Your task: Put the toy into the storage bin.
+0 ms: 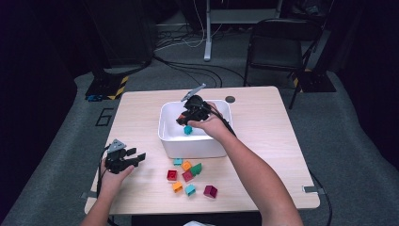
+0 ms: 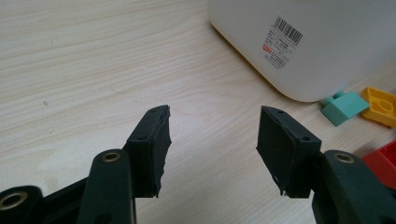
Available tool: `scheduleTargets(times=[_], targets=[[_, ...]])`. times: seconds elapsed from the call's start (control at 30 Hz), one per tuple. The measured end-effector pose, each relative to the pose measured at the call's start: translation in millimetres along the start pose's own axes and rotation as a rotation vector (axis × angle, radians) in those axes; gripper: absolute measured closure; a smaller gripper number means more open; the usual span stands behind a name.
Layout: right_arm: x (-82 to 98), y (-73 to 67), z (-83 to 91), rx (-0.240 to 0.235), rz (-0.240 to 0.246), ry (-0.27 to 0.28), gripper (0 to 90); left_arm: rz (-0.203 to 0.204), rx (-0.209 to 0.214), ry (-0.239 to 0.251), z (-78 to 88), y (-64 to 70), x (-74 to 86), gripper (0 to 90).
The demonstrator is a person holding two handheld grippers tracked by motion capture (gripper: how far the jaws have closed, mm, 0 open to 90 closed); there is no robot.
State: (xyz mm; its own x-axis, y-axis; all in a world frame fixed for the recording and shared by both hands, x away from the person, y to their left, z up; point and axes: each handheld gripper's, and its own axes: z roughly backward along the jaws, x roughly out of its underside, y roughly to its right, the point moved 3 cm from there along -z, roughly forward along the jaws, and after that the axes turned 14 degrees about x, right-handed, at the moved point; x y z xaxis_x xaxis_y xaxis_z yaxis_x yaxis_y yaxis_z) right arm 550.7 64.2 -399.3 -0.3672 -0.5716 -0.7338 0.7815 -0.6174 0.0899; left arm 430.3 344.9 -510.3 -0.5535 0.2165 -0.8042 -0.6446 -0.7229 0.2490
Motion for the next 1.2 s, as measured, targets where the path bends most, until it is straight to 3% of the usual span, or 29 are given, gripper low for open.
scheduleTargets(times=[0.23,0.33,0.43,0.63,0.73,1.0,1.2], targets=[[3.0,10.1,-15.5,0.017,-0.030,-0.016,58.1,0.007,-0.004,0.004,1.6,-1.7,1.2,43.7],[7.4,14.3,-23.0,0.038,-0.028,-0.057,58.1,0.006,-0.003,0.004,2.5,-2.3,1.4,43.6],[11.2,16.8,-27.5,0.050,-0.040,-0.065,57.3,0.008,-0.005,0.003,2.3,-2.7,1.5,43.7],[12.4,17.7,-26.4,0.061,-0.036,-0.074,52.6,0.008,-0.004,0.005,2.5,-2.8,1.3,43.6],[12.2,16.8,-20.5,0.073,-0.008,-0.080,52.6,0.011,-0.006,0.008,1.9,-2.7,1.1,43.7],[7.2,16.0,1.8,0.067,-0.031,-0.039,51.7,0.007,-0.008,0.008,0.4,-2.2,0.2,43.6],[5.8,11.0,23.8,0.062,-0.022,-0.004,50.4,0.007,-0.004,0.004,-2.1,-2.2,-0.8,43.5]])
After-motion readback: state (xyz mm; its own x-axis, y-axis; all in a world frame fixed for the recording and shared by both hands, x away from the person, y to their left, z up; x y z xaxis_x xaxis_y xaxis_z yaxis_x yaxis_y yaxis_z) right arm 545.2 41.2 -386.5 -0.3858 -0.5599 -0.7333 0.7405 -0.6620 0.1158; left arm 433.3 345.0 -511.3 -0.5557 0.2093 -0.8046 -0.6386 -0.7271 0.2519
